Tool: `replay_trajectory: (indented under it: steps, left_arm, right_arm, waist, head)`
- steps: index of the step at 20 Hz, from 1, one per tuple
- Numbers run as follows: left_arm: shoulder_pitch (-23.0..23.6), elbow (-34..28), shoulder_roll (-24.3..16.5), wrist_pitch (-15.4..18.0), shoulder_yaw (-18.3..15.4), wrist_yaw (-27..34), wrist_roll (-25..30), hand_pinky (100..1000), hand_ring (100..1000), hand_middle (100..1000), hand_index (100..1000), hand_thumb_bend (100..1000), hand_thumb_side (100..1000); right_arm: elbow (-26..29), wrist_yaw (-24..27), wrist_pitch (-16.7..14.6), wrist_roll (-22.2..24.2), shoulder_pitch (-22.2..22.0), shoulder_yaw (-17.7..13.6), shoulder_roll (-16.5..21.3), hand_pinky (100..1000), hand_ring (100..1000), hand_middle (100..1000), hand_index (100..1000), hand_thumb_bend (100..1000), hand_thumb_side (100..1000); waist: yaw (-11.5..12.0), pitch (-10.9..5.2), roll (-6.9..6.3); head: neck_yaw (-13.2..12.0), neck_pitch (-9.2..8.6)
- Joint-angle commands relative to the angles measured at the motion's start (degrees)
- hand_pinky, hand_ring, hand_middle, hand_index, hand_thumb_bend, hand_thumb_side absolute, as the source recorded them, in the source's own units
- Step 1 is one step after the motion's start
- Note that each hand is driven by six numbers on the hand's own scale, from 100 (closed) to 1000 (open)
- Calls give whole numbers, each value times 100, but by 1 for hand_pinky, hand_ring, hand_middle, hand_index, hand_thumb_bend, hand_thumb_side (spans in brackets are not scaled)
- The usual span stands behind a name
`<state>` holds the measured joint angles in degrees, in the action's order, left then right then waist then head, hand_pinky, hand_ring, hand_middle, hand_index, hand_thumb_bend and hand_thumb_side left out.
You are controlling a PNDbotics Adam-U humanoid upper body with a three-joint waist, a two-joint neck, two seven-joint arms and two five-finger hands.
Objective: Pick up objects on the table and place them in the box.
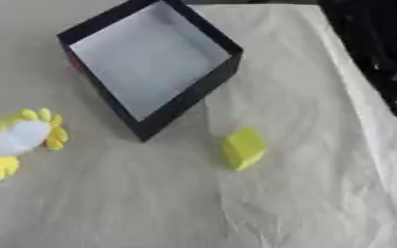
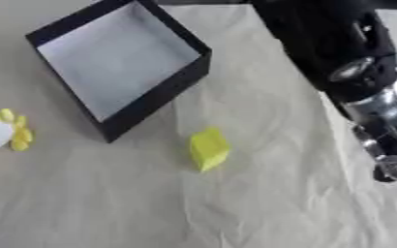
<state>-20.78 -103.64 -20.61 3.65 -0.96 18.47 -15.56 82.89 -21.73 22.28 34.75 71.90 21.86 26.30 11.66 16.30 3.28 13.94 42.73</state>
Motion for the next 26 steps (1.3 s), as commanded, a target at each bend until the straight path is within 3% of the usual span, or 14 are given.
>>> replay_trajectory:
  steps: [1, 9, 12, 13, 15, 16, 17, 19, 21, 22, 26]
  left_arm:
    - [-41, -226, -233, 52, -129, 30, -102, 953, 981, 928, 858, 163, 801]
    - [304, -546, -678, 244, -354, 44, -346, 949, 977, 928, 859, 149, 779]
    - [306, -727, -821, 325, -401, 23, -443, 946, 973, 926, 859, 138, 764]
    - [304, -774, -862, 337, -393, 17, -450, 946, 973, 926, 859, 137, 763]
    - [292, -852, -921, 350, -369, 6, -443, 945, 972, 926, 859, 134, 759]
    - [274, -886, -934, 355, -354, 8, -434, 945, 971, 925, 859, 133, 758]
    - [255, -913, -939, 356, -338, 16, -423, 945, 971, 926, 859, 133, 757]
    - [228, -947, -944, 348, -309, 16, -396, 944, 971, 925, 859, 132, 757]
    - [216, -957, -947, 332, -287, 14, -367, 945, 972, 926, 859, 131, 759]
    - [211, -953, -946, 323, -280, 14, -355, 945, 972, 926, 860, 132, 761]
    - [203, -919, -945, 290, -258, 18, -316, 946, 974, 927, 860, 132, 764]
  right_arm:
    - [-578, -349, -238, -14, 199, -106, -318, 782, 656, 521, 668, 111, 100]
    - [-1835, -1206, -668, -76, 153, -92, -1148, 777, 655, 520, 665, 123, 100]
    - [-2258, -1529, -817, -118, 34, -91, -1427, 774, 655, 520, 664, 188, 100]
    - [-2381, -1635, -877, -144, -4, -95, -1506, 774, 655, 520, 663, 146, 100]
    - [-2595, -1810, -982, -200, -84, -111, -1644, 773, 655, 520, 663, 153, 100]
    - [-2700, -1884, -1019, -234, -135, -128, -1716, 773, 656, 521, 665, 215, 100]
    - [-2800, -1957, -1052, -272, -178, -142, -1773, 773, 657, 523, 665, 165, 100]
    - [-2969, -2147, -1132, -354, -237, -135, -1833, 775, 668, 536, 678, 207, 100]
    - [-3068, -2307, -1217, -435, -271, -149, -1865, 800, 742, 621, 761, 333, 114]
    - [-3073, -2344, -1266, -477, -280, -163, -1873, 845, 806, 711, 845, 433, 277]
    - [-2913, -2372, -1489, -626, -241, -196, -1823, 918, 891, 797, 911, 520, 325]
  waist:
    - [45, -204, 14]
    - [174, -231, -36]
    - [221, -253, -63]
    - [230, -256, -68]
    - [240, -259, -74]
    - [247, -257, -75]
    - [254, -253, -77]
    - [258, -246, -76]
    - [255, -239, -71]
    - [253, -236, -70]
    - [235, -237, -63]
  head:
    - [114, 4]
    - [336, 39]
    - [392, 49]
    - [403, 45]
    - [414, 45]
    - [420, 39]
    - [420, 30]
    - [408, 28]
    - [390, 28]
    - [377, 29]
    - [330, 49]
